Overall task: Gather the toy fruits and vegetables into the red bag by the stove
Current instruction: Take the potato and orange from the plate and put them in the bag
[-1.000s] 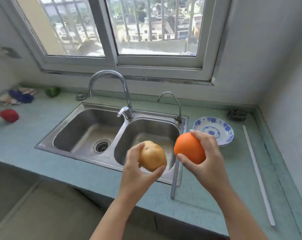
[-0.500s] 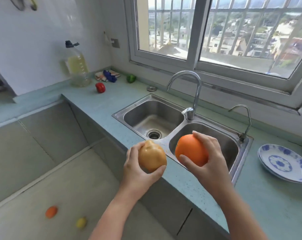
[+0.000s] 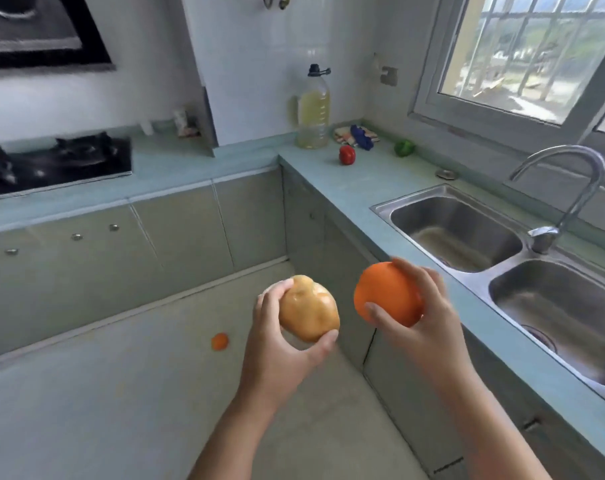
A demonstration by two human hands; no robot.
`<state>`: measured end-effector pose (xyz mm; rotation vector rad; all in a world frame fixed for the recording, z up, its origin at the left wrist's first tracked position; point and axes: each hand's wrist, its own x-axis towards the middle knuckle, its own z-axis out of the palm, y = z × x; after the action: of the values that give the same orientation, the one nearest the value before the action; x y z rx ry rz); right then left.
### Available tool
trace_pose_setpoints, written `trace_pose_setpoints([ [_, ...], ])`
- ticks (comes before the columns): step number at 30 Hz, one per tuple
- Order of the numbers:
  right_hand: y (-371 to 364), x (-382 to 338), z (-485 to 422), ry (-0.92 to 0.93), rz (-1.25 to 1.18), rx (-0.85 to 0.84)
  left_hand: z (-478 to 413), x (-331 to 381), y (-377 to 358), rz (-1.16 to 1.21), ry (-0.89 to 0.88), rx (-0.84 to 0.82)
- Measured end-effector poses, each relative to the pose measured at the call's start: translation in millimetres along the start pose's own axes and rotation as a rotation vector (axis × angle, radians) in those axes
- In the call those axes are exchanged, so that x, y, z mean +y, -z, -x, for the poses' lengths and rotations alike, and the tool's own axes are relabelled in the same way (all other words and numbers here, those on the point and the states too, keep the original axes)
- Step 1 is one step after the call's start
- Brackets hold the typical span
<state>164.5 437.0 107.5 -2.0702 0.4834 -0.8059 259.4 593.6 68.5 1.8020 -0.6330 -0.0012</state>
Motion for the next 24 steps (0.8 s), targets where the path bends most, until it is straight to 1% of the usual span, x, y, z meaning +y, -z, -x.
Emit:
trace_pose_setpoints([
  [3, -60.7, -32.4, 11.2, 0.034, -0.056, -0.129, 17.6, -29.7, 63.2, -0.047, 0.042, 0.122],
  [5, -83.0, -45.8, 16.7, 0.066, -0.079, -0.171, 25.7, -38.1, 87.1, -0.061, 0.071, 0.164],
  [11, -173.5, -93.1, 30.8, 0.183, -0.101, -0.366, 54.7, -70.6, 179.5, -0.104, 0.141, 0.378],
  [18, -274.5, -129.8, 24.1, 0.280, -0.148, -0.587, 71.2, -111.6, 247.3, -0.119, 0.272, 0.604],
  [24, -373.4, -157.5, -8.1, 0.309, -0.253, -0.736, 33.1, -146.3, 302.9, -0.175, 0.330, 0.755],
])
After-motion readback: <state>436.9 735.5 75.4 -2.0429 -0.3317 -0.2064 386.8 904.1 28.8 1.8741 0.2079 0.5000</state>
